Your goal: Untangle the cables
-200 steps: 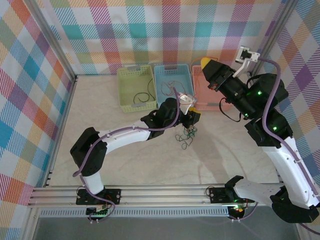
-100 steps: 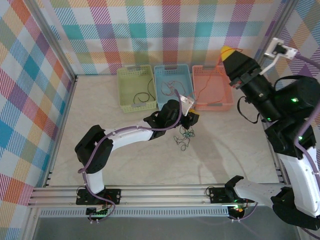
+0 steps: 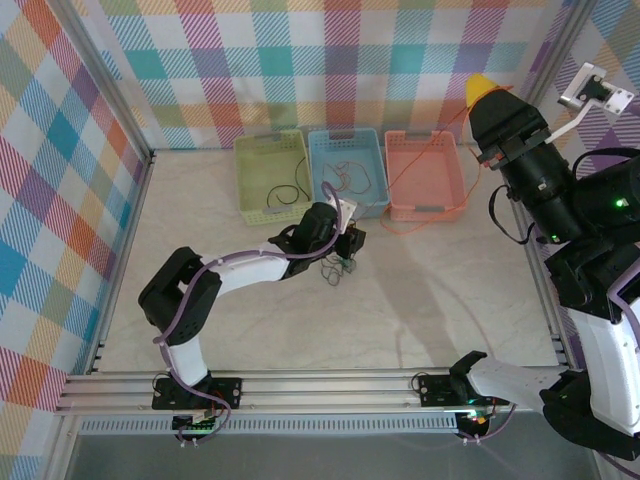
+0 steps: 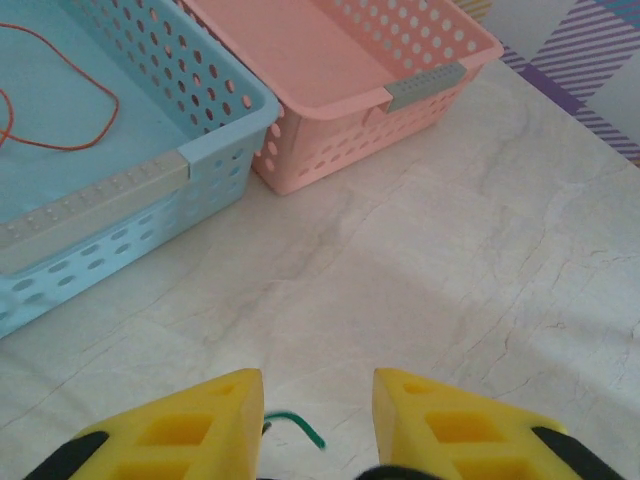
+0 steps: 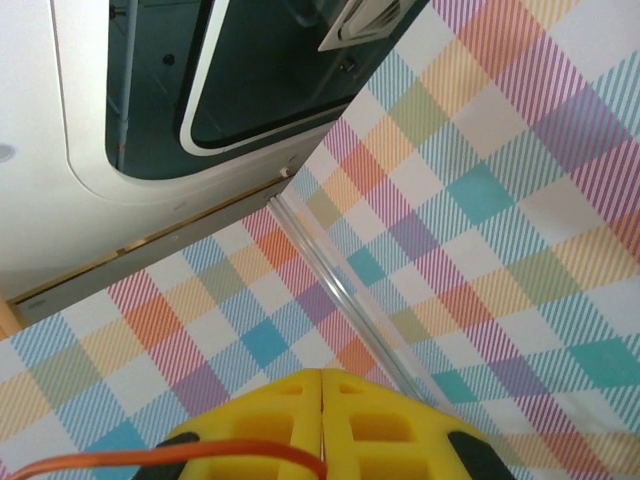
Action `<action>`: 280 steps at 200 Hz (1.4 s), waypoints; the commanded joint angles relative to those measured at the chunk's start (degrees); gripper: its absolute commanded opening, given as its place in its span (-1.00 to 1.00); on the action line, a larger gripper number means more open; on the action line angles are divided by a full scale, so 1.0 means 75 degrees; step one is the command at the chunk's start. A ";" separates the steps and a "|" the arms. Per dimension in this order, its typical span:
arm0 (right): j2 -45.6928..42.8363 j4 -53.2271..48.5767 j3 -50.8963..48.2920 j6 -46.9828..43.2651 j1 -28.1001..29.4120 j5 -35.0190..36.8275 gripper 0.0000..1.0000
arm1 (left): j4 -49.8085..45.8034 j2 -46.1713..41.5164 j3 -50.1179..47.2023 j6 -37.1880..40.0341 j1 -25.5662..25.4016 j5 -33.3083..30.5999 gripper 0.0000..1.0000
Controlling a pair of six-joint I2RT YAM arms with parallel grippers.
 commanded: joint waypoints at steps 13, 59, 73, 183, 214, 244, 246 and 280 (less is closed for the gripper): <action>0.0173 0.0281 0.1036 -0.0652 0.0009 0.0470 -1.00 | -0.0131 -0.0313 -0.0303 -0.0094 0.0123 -0.0207 -0.32; 0.0689 -0.0050 0.2345 -0.1250 0.0009 0.0717 -1.00 | -0.0122 -0.0493 -0.0666 -0.0194 0.0374 -0.0196 -0.31; 0.0684 0.0015 0.2417 -0.1501 0.0008 0.0845 -1.00 | -0.0176 -0.0611 -0.0764 -0.0164 0.0432 -0.0252 -0.31; 0.0423 0.0317 0.1902 -0.2920 0.0009 0.1738 -1.00 | -0.0915 -0.1418 -0.1512 -0.0397 0.1370 -0.0612 -0.30; 0.0137 0.0292 0.0830 -0.2647 0.0009 0.1492 -1.00 | -0.1404 -0.1736 -0.1480 -0.0467 0.1385 -0.0279 -0.19; -0.0534 0.0674 -0.1016 -0.2387 0.0009 0.1378 -1.00 | -0.2286 -0.2126 -0.1412 -0.0850 0.1385 -0.0043 0.13; -0.0582 0.0722 -0.1134 -0.2371 0.0009 0.1384 -1.00 | -0.2296 -0.2167 -0.1427 -0.0846 0.1376 -0.0078 0.15; -0.1061 0.1202 -0.2598 -0.2322 -0.0007 0.1581 -1.00 | -0.2617 -0.3444 -0.1785 -0.1128 0.1326 -0.0713 0.57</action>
